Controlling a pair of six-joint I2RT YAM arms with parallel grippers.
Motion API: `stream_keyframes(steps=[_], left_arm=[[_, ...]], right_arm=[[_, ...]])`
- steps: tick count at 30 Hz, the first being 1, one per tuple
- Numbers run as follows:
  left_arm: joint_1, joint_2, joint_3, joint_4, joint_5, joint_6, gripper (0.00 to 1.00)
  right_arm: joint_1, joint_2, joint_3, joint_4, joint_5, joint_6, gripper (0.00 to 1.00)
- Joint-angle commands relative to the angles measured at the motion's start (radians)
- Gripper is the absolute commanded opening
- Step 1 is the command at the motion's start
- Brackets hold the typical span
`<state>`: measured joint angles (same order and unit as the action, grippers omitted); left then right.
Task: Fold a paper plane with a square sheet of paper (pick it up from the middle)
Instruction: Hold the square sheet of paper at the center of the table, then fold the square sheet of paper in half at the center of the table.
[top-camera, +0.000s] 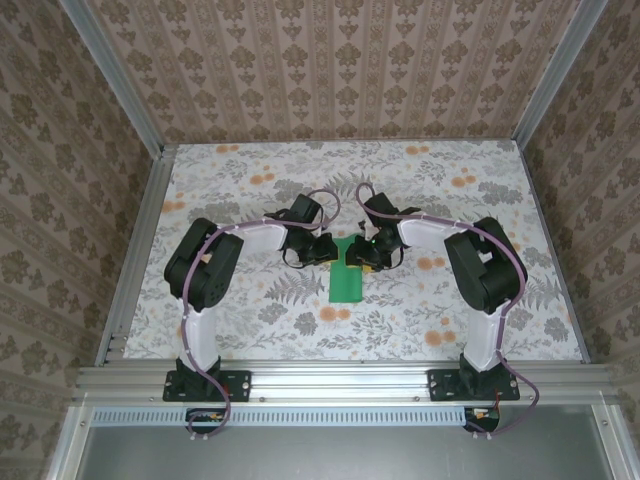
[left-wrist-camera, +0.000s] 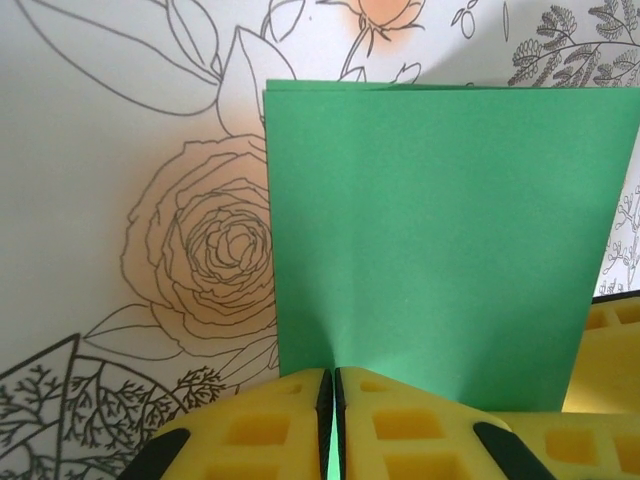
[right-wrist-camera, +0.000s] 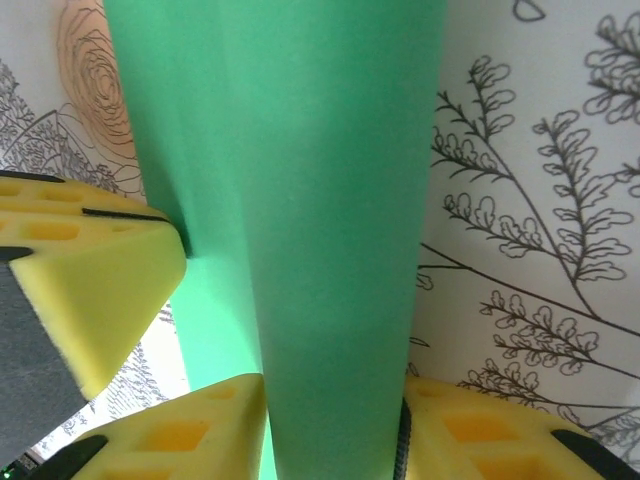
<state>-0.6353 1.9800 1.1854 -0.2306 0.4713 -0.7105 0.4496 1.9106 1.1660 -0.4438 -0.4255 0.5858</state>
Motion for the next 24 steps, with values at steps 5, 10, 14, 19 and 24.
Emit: stream_keyframes(steps=[5, 10, 14, 19, 24], left_arm=[[-0.009, 0.063, -0.003, -0.093, -0.056, 0.024, 0.13], [-0.009, 0.071, 0.003, -0.093, -0.053, 0.03, 0.12], [-0.009, 0.075, 0.007, -0.095, -0.053, 0.034, 0.11], [-0.009, 0.082, 0.013, -0.104, -0.057, 0.035, 0.11], [-0.009, 0.092, 0.021, -0.121, -0.071, 0.046, 0.11]], right_arm=[[-0.005, -0.14, -0.063, 0.017, 0.073, 0.004, 0.48], [0.0, -0.223, -0.102, 0.048, 0.055, -0.013, 0.45], [0.031, -0.206, -0.1, 0.097, -0.036, -0.006, 0.36], [0.056, -0.134, -0.104, 0.153, -0.096, 0.038, 0.29], [0.055, -0.103, -0.147, 0.186, -0.09, 0.053, 0.27]])
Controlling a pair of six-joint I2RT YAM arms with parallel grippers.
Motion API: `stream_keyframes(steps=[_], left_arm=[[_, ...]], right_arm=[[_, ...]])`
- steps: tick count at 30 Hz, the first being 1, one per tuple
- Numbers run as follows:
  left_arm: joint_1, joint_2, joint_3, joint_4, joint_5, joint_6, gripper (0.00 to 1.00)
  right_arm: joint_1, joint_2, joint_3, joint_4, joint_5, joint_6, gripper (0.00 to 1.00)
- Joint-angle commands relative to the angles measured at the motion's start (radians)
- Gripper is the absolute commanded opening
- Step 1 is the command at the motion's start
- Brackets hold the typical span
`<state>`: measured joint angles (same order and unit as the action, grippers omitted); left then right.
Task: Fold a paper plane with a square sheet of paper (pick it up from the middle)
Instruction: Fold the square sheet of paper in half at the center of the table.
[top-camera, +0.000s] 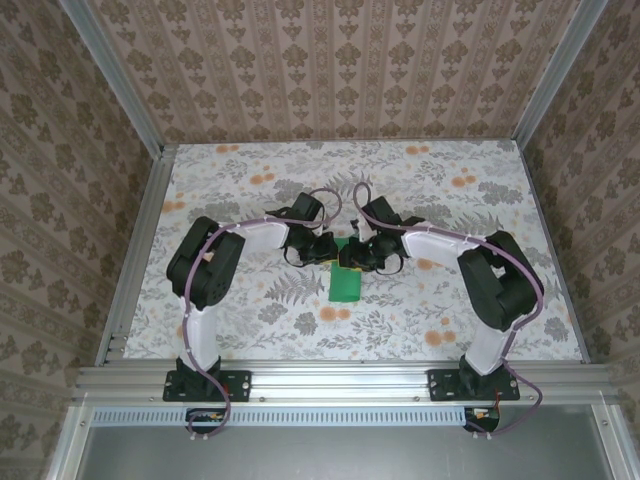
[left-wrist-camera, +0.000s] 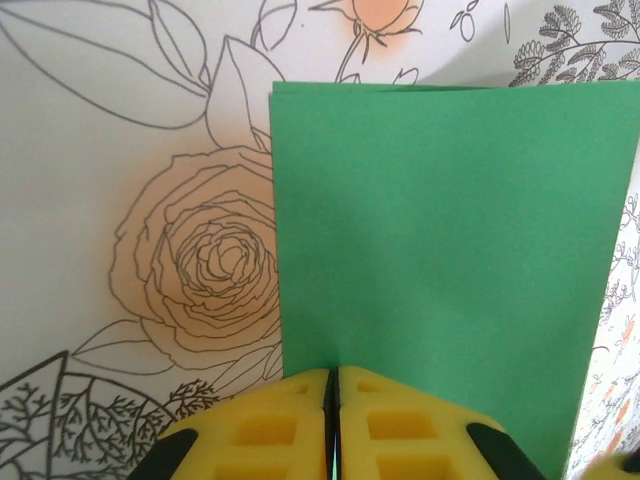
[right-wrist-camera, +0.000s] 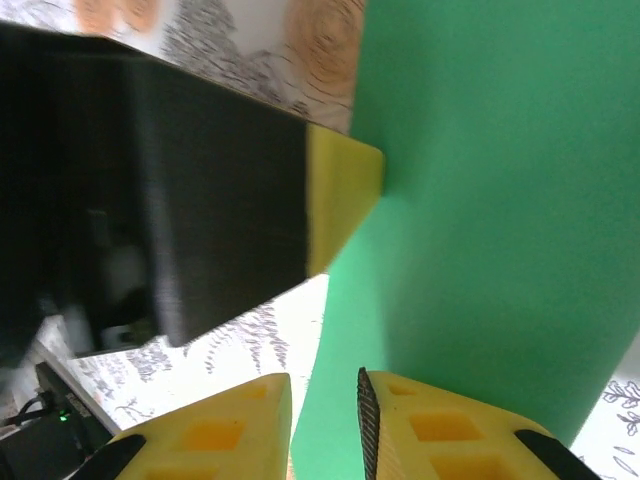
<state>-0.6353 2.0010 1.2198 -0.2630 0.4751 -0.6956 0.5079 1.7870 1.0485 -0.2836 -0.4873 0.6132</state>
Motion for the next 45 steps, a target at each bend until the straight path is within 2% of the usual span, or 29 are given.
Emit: stream_keyframes(steps=[1, 20, 25, 29, 36, 41, 45], left_arm=[[-0.009, 0.073, -0.013, -0.091, -0.077, 0.033, 0.1], [-0.007, 0.091, -0.018, -0.099, -0.101, 0.044, 0.1], [-0.007, 0.09, -0.022, -0.097, -0.102, 0.044, 0.1], [-0.007, 0.088, -0.027, -0.09, -0.107, 0.036, 0.1], [-0.007, 0.088, -0.031, -0.086, -0.112, 0.03, 0.09], [-0.007, 0.09, -0.034, -0.082, -0.116, 0.024, 0.09], [-0.007, 0.089, -0.037, -0.078, -0.116, 0.021, 0.09]], right_arm=[[-0.005, 0.024, -0.038, 0.033, -0.024, 0.026, 0.27], [-0.034, 0.05, -0.146, 0.129, -0.036, 0.025, 0.25], [-0.042, -0.022, -0.14, 0.103, -0.11, -0.053, 0.25], [-0.045, -0.062, -0.185, 0.115, -0.151, -0.025, 0.24], [-0.044, -0.068, -0.294, 0.178, -0.162, 0.029, 0.2], [-0.043, -0.065, -0.303, 0.121, -0.106, 0.008, 0.19], [-0.04, -0.129, -0.3, 0.102, -0.12, 0.003, 0.19]])
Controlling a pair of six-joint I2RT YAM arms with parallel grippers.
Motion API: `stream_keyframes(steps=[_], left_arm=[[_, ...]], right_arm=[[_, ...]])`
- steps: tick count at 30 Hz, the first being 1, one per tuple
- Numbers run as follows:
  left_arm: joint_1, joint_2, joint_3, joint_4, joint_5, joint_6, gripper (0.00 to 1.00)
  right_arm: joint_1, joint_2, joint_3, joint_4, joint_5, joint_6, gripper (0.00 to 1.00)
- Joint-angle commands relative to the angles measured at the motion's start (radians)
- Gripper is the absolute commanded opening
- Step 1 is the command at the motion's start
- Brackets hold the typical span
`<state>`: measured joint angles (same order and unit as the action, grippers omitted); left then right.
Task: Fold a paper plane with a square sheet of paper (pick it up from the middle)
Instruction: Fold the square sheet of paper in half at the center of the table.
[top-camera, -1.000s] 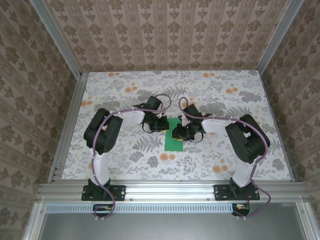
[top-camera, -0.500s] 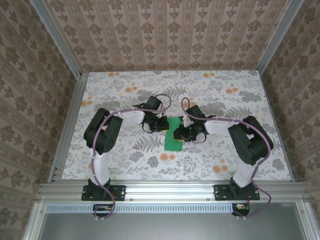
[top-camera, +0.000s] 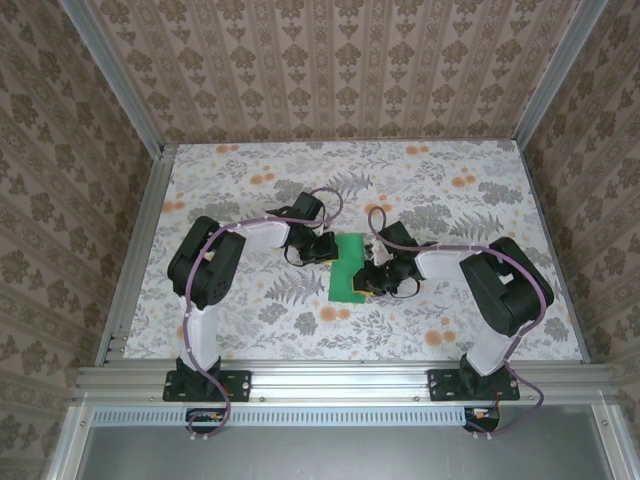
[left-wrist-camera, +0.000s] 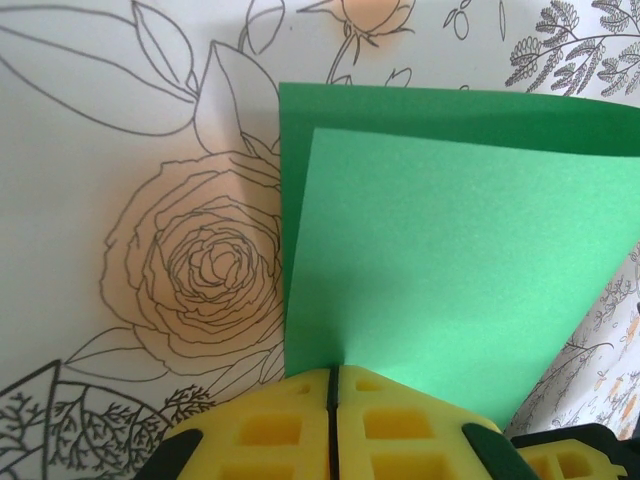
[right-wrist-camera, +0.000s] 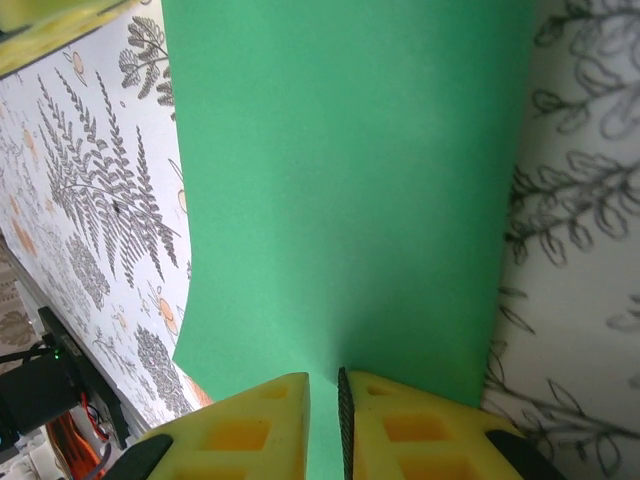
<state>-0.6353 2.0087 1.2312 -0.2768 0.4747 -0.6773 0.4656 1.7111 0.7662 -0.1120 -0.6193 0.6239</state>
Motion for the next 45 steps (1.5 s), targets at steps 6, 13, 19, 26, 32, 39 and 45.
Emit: stream_keyframes(steps=[6, 13, 19, 26, 32, 39, 45], left_arm=[[-0.007, 0.084, -0.053, -0.055, -0.116, -0.003, 0.09], [-0.007, 0.086, -0.05, -0.056, -0.111, -0.002, 0.09], [-0.007, 0.087, -0.048, -0.056, -0.11, -0.002, 0.09], [-0.007, 0.09, -0.047, -0.055, -0.107, -0.001, 0.09], [-0.007, 0.089, -0.038, -0.065, -0.103, 0.006, 0.09], [-0.007, 0.091, -0.03, -0.076, -0.098, 0.013, 0.08], [-0.007, 0.091, -0.033, -0.086, -0.1, 0.018, 0.08]], right_arm=[[0.02, -0.061, -0.052, -0.052, -0.01, 0.01, 0.18], [0.024, -0.04, -0.052, -0.084, 0.013, 0.006, 0.18], [0.024, -0.092, -0.029, -0.099, -0.002, 0.005, 0.18], [0.028, -0.033, -0.053, -0.111, 0.042, 0.012, 0.17], [0.02, -0.131, 0.036, -0.104, 0.065, 0.019, 0.18], [-0.001, 0.002, 0.172, 0.015, 0.119, 0.04, 0.18], [-0.035, 0.116, 0.216, 0.07, 0.127, 0.061, 0.17]])
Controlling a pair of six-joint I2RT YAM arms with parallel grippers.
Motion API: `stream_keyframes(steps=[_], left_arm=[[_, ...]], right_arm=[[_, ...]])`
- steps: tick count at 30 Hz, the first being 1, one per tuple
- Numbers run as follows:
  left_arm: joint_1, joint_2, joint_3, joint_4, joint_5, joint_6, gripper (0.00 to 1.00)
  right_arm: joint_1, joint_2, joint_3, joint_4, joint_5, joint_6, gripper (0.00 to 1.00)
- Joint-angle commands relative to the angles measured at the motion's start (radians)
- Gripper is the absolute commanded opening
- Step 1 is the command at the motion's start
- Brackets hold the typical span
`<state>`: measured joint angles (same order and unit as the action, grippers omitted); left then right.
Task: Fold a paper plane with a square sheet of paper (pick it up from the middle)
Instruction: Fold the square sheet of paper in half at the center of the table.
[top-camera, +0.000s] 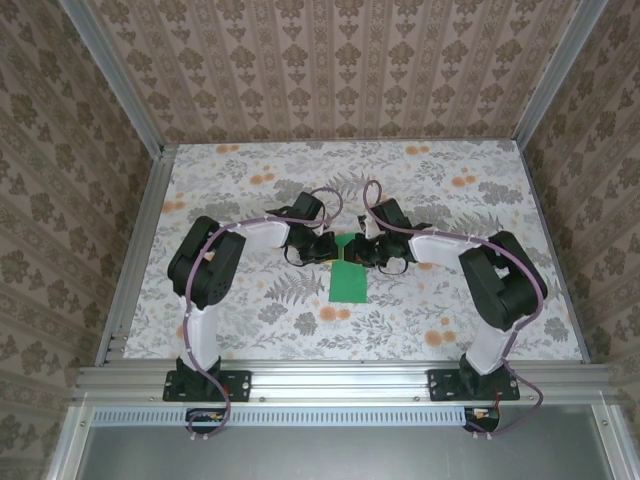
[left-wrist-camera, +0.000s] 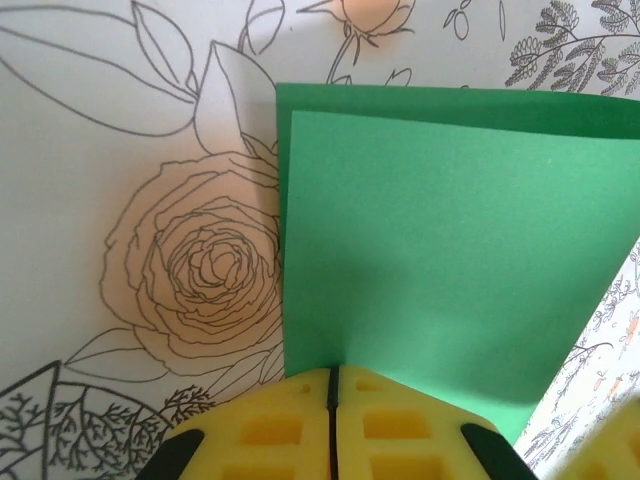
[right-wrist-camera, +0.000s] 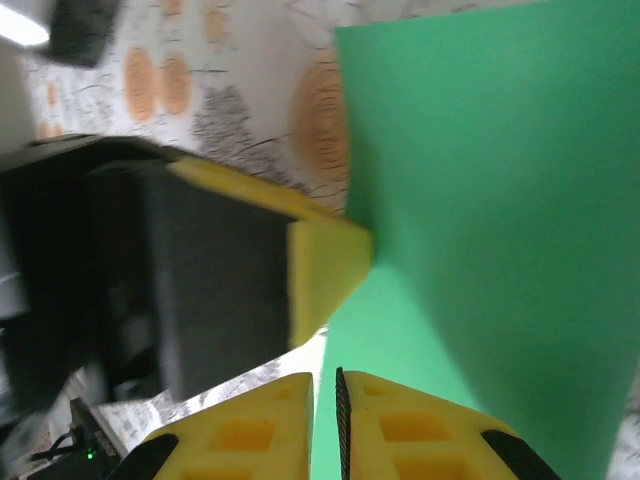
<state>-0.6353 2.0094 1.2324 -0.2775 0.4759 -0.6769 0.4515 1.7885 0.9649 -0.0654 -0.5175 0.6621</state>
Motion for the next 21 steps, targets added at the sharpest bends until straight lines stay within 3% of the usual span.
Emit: stream_keyframes(steps=[1, 12, 21], left_arm=[[-0.007, 0.092, -0.034, -0.086, -0.1, 0.019, 0.08], [-0.006, 0.097, -0.039, -0.097, -0.106, 0.026, 0.08], [-0.005, 0.102, -0.038, -0.096, -0.105, 0.027, 0.08]], right_arm=[[-0.028, 0.05, 0.019, 0.028, 0.031, 0.027, 0.17], [-0.082, 0.094, -0.04, 0.027, 0.126, 0.066, 0.16], [-0.081, 0.056, 0.036, 0.083, 0.045, 0.088, 0.16]])
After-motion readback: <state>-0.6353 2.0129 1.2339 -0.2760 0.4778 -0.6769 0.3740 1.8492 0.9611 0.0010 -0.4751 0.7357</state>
